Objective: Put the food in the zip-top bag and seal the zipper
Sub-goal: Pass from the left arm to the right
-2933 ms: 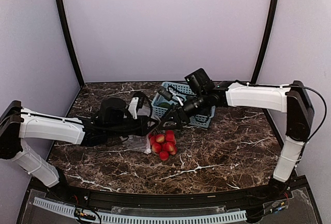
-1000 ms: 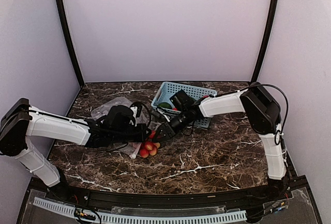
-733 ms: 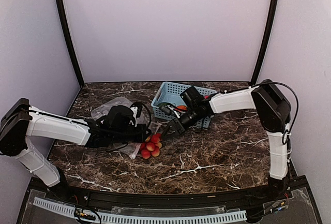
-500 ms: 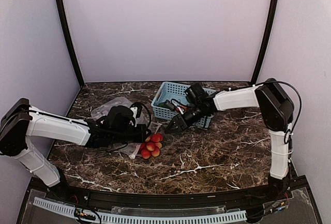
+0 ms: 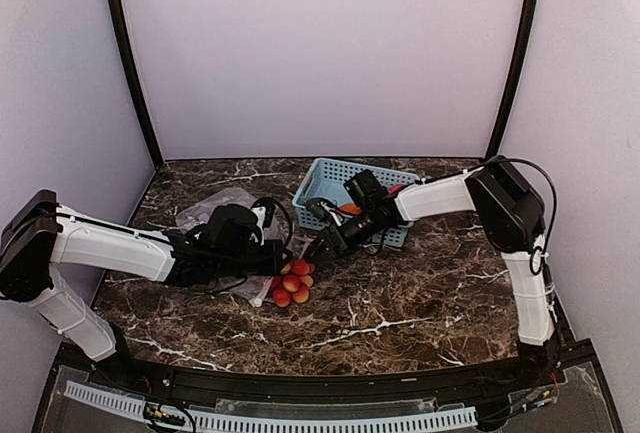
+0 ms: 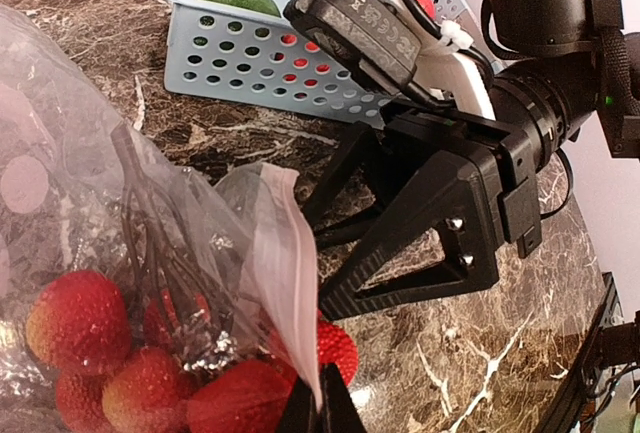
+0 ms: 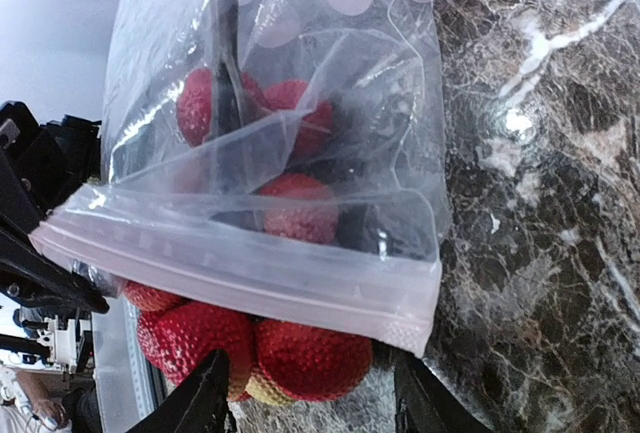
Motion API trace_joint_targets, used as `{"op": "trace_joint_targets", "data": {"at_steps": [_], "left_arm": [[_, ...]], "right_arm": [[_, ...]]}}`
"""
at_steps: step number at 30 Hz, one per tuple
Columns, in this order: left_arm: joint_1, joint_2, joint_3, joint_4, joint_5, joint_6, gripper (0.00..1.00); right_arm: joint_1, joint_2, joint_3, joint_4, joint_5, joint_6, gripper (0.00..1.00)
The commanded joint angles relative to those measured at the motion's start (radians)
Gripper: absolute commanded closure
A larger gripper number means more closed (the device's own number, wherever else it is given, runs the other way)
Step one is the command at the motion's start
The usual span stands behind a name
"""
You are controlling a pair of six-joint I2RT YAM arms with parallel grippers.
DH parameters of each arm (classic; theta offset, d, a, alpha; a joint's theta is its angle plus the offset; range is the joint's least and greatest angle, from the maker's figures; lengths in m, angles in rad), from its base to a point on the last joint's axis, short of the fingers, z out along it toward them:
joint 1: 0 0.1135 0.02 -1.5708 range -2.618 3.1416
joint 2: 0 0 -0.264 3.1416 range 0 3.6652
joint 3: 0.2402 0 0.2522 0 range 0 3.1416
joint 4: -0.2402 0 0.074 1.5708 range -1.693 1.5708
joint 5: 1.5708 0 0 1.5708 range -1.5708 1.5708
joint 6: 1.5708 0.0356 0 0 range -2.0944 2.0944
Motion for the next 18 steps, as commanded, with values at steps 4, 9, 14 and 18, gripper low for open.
{"op": "trace_joint_targets", "data": {"at_steps": [4, 9, 14, 18], "left_arm": [[-0.003, 0.001, -0.017, 0.035, 0.024, 0.013, 0.99], [-0.003, -0.01, -0.014, 0.027, 0.025, 0.026, 0.99], [-0.002, -0.034, -0.03, 0.016, 0.004, 0.034, 0.99], [-0.003, -0.048, -0.042, -0.005, -0.028, 0.027, 0.99]], "right_arm": [[0.006, 0.061, 0.041, 0.141, -0.032, 0.124, 0.49], [0.006, 0.098, 0.074, 0.149, 0.02, 0.188, 0.64], [0.006, 0.09, 0.059, 0.156, 0.027, 0.176, 0.99], [0.004, 0.022, -0.002, 0.156, 0.03, 0.143, 1.0]]}}
